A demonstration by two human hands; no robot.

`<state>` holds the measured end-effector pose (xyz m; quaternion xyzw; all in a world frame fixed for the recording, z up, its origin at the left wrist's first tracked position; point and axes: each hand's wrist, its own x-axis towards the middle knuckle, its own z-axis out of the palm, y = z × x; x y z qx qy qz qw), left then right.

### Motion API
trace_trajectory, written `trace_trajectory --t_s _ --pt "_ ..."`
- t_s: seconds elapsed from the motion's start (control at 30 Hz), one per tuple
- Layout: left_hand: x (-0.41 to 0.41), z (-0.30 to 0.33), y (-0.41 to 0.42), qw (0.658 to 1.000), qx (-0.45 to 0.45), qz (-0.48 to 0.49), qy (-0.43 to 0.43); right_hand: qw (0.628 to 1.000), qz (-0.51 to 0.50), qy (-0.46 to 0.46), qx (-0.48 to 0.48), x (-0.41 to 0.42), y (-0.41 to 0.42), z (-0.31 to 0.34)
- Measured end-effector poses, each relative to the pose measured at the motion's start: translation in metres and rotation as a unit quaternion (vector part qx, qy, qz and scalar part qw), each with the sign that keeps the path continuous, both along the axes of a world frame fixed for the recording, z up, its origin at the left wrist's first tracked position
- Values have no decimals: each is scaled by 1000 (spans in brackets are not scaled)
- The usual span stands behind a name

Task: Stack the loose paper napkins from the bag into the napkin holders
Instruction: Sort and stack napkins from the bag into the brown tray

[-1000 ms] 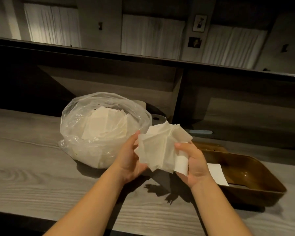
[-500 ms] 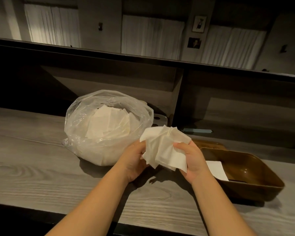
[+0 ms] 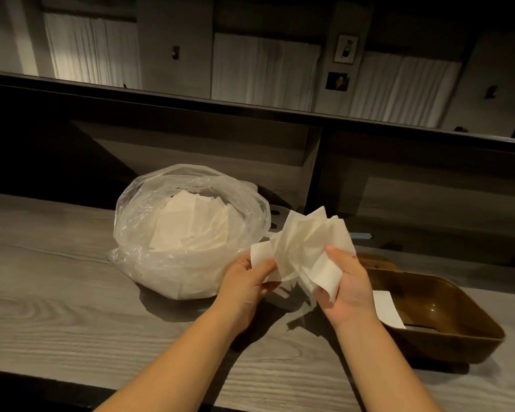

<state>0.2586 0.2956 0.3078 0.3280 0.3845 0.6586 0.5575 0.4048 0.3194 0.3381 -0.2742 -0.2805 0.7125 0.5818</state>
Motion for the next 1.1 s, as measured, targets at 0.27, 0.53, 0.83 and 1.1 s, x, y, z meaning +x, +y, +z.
trace_trajectory --t_s 0.27,0.53,0.83,1.1 --pt "20 4 6 985 -7 -13 -170 994 -41 -98 -21 -18 -1 -20" --pt "24 7 3 977 9 -53 -205 990 -108 -89 -6 -18 0 -19" --pt "20 7 8 983 3 16 -182 946 -169 -257 104 -16 -4 -15" --pt "21 9 5 966 -11 2 -257 924 -194 -288 162 -16 -3 -16"
